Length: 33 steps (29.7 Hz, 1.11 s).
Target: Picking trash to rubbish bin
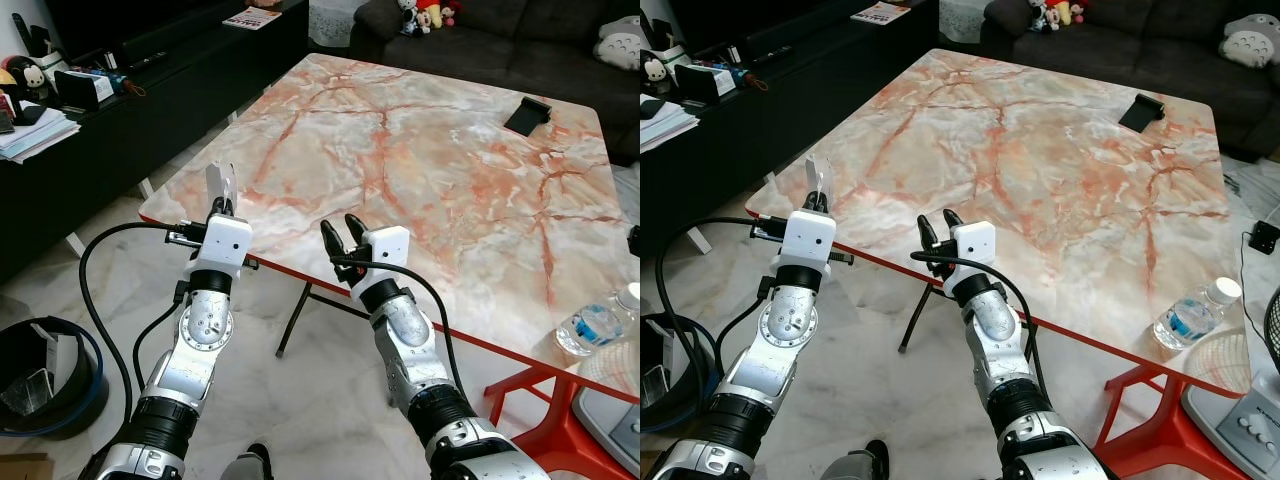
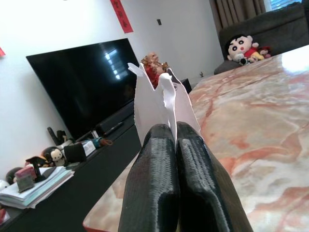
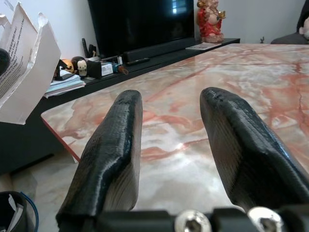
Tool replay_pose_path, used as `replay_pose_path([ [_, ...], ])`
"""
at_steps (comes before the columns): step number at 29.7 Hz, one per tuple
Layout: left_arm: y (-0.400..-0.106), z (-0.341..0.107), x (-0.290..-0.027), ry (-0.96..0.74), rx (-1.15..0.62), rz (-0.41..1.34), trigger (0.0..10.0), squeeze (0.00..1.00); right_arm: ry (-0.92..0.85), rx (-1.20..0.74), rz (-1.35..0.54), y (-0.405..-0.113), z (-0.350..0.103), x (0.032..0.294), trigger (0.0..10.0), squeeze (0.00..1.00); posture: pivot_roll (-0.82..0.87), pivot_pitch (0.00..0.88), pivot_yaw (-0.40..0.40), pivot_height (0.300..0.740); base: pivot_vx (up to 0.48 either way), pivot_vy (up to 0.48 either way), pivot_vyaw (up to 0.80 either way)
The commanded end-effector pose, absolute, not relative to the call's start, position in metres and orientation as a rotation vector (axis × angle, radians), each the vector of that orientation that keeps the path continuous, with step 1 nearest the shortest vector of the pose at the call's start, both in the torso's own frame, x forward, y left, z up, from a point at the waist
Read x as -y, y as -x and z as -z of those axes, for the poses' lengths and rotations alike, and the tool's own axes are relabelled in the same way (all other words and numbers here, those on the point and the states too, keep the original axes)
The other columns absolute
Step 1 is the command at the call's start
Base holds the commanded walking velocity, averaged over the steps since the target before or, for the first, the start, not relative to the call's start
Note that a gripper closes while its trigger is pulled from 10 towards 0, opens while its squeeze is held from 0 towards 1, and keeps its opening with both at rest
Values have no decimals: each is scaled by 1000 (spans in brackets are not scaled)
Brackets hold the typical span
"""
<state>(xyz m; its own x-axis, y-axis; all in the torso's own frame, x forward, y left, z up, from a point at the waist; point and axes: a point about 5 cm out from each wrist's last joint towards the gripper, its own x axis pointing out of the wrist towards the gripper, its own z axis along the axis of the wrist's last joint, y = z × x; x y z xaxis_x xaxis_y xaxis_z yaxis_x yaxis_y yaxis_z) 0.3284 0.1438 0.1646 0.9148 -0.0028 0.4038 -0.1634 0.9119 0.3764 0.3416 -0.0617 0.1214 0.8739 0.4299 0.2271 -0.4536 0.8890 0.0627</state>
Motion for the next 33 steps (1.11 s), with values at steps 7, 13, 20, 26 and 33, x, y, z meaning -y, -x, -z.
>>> replay_pose_path([
  [7,-329,-167,-144,-431,412,-79,10000,0,-108,194,-479,-342,-120,59,10000,0,107,138,-27,740,-117,0,0],
  [13,-329,-166,-144,-433,409,-78,10000,0,-109,186,-483,-341,-118,58,10000,0,109,135,-24,740,-270,0,0],
  [20,-328,-165,-145,-436,408,-75,10000,0,-110,184,-486,-341,-118,58,10000,0,110,126,-20,740,-277,0,0],
  [26,-328,-165,-145,-438,407,-73,10000,0,-109,178,-488,-341,-117,57,10000,0,112,121,-17,740,-277,0,0],
  [33,-329,-141,-153,-451,284,-77,10000,0,-104,141,-483,-339,-109,58,10000,0,116,131,-16,740,-203,0,0],
])
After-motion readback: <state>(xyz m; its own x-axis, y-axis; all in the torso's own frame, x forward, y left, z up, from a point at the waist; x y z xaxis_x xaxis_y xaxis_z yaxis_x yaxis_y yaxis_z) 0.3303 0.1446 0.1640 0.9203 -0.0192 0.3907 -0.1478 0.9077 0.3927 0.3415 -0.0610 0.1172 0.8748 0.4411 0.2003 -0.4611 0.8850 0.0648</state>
